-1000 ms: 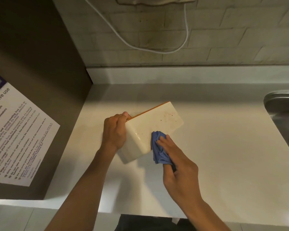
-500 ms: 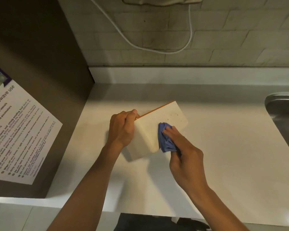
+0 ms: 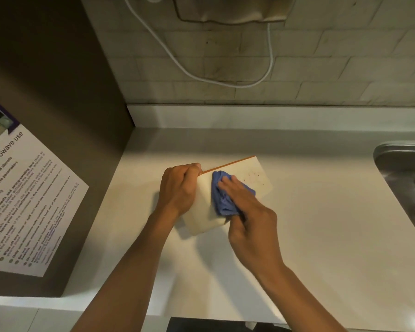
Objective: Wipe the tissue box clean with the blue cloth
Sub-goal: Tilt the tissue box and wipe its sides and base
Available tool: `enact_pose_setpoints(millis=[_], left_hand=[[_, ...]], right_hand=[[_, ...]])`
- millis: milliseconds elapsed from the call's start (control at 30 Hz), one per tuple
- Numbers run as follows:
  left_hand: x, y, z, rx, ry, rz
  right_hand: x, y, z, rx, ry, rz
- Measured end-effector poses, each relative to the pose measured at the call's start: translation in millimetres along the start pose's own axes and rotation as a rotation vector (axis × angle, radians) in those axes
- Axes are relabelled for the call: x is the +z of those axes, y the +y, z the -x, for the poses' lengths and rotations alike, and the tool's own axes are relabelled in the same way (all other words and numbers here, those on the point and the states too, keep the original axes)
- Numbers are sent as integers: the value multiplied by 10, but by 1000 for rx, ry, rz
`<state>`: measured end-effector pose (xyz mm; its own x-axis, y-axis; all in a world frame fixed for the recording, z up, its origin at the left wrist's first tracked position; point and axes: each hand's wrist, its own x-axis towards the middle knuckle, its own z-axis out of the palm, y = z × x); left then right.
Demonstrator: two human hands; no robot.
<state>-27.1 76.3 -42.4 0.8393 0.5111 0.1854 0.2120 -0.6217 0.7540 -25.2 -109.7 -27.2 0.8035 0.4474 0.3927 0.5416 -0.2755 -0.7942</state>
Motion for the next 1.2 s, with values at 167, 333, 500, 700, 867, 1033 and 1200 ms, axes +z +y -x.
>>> enact_pose_setpoints(millis=[167, 333, 500, 700, 867, 1033, 1200], left_hand=[[-16, -85, -19, -20, 3, 29], [29, -76, -23, -42, 35, 2], [-9, -55, -48, 75, 8, -27], [51, -57, -38, 12, 49, -31], [48, -80, -73, 121, -65, -69], [41, -114, -72, 86, 13, -81], [36, -18, -92, 83, 9, -103]], right_hand=[[-77, 110, 285, -100, -46, 36], [-40, 112, 21, 31, 40, 52], [58, -43, 219, -152, -50, 39], [-64, 92, 12, 32, 46, 67], [89, -101, -4, -92, -51, 16], [-100, 98, 215, -154, -39, 32], [-35, 35, -60, -23, 48, 19]])
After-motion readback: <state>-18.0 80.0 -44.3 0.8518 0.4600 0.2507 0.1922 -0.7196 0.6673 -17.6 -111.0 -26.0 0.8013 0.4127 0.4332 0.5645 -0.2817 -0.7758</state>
